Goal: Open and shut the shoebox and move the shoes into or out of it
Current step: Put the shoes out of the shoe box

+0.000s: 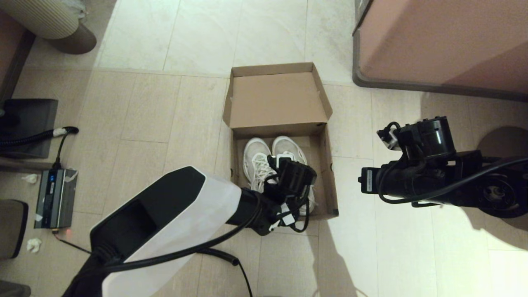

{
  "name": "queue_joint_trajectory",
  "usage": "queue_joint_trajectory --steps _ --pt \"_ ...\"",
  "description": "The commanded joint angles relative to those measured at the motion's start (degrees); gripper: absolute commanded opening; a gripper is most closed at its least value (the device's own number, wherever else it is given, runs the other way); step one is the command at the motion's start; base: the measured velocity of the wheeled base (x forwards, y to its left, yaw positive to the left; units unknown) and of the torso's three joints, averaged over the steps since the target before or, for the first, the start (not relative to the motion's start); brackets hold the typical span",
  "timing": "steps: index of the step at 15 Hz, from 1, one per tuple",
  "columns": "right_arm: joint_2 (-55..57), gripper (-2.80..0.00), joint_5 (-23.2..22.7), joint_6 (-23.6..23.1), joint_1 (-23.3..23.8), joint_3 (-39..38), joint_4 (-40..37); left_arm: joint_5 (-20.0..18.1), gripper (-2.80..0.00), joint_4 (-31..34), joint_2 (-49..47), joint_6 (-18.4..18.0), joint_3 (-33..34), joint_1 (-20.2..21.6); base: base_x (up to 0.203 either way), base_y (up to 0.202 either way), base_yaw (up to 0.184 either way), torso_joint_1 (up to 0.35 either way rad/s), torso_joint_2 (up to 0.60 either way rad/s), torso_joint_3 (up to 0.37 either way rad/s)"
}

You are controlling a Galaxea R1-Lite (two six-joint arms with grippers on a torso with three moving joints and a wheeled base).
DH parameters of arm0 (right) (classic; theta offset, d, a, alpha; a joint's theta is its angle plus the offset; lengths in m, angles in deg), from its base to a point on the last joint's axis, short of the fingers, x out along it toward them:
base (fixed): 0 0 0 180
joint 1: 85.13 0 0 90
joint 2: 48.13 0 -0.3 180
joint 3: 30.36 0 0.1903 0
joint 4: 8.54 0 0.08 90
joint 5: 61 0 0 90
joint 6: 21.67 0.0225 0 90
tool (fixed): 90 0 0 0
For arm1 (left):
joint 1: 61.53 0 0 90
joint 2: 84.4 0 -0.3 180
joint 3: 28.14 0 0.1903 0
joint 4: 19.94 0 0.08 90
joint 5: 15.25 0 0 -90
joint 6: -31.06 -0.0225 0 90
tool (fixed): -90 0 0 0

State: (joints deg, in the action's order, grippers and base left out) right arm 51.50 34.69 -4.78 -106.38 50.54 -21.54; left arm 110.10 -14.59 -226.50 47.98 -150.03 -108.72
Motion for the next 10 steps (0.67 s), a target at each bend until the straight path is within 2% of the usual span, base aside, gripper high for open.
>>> queue_joint_trajectory --steps 1,8,9,10 --pt "-0.23 -2.80 0.02 0.08 -0.02 -0.05 0.10 0.16 0.00 -0.05 -2.75 0.13 -1.23 -0.01 0.000 0.000 0.000 0.000 0.00 0.000" --pt "-1.91 -2.80 -0.24 0.25 -0.29 -0.50 0.10 0.24 0.00 0.09 -9.14 -0.18 -5.61 0.61 0.000 0.000 0.000 0.000 0.00 0.000" --pt "-2.37 -2.80 -0.34 0.25 -0.29 -0.74 0.10 0.24 -2.80 0.04 -9.69 -0.23 -5.74 0.61 0.000 0.000 0.000 0.000 0.00 0.000" --pt "-2.60 -2.80 -0.42 0.32 -0.37 -1.04 0.09 0.29 -2.80 -0.06 -10.28 -0.22 -6.34 0.61 0.000 0.000 0.000 0.000 0.00 0.000"
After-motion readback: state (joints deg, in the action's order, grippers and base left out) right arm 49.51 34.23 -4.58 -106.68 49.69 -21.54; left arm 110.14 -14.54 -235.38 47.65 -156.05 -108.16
